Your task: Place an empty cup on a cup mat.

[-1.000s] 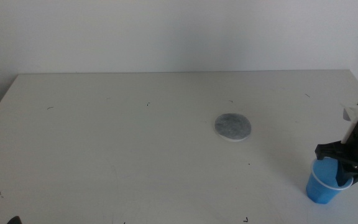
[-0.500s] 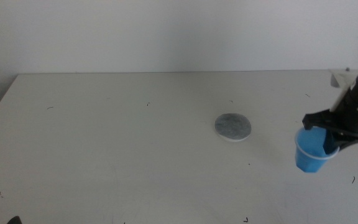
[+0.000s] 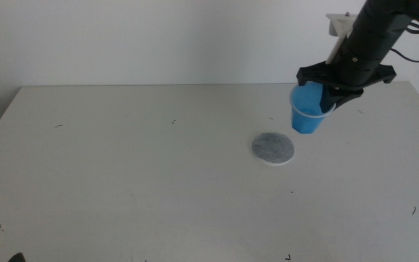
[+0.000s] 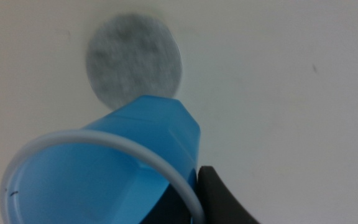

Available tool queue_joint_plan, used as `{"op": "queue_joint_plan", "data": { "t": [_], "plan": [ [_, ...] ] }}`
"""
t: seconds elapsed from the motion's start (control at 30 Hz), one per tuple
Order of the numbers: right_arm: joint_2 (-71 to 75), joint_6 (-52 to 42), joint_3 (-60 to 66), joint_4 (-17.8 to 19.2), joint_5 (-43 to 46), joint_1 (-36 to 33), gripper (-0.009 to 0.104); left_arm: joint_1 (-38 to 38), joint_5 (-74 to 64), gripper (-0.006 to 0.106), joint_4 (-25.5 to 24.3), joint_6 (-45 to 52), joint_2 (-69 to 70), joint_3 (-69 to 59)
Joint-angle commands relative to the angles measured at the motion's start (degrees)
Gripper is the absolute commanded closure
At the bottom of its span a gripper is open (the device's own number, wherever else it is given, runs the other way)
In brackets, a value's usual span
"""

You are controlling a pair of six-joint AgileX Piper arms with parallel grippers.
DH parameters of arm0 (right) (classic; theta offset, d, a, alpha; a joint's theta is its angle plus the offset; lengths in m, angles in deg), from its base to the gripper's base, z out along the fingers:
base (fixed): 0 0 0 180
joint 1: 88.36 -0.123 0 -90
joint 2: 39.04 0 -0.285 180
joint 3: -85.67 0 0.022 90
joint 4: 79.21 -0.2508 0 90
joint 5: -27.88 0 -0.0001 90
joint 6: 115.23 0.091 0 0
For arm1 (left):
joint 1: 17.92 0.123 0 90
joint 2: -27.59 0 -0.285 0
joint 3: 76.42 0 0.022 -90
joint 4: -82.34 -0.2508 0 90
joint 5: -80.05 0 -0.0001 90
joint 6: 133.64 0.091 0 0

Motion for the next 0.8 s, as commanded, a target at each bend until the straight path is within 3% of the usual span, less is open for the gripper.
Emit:
{"op": "queue_joint_plan", "data": {
  "t": [0.0,0.13,0.43,0.77],
  "plan": [
    [-0.6,0.0,-6.2,-0.7,-3.8,-0.2,0.096,0.1,3.8,-0.005,0.0,-0.6,0.7,0.3],
    [-6.2,0.0,-11.4,-3.4,-3.8,-0.7,0.096,0.1,3.8,-0.005,0.0,-0.6,0.7,0.3],
    [-14.8,0.2,-16.2,-4.1,-3.7,-3.4,0.096,0.1,3.8,-0.005,0.0,-0.6,0.7,0.3],
    [-16.8,0.2,-16.2,-0.4,-3.6,-3.6,0.096,0.1,3.8,-0.005,0.0,-0.6,0.7,0.3]
  ]
}}
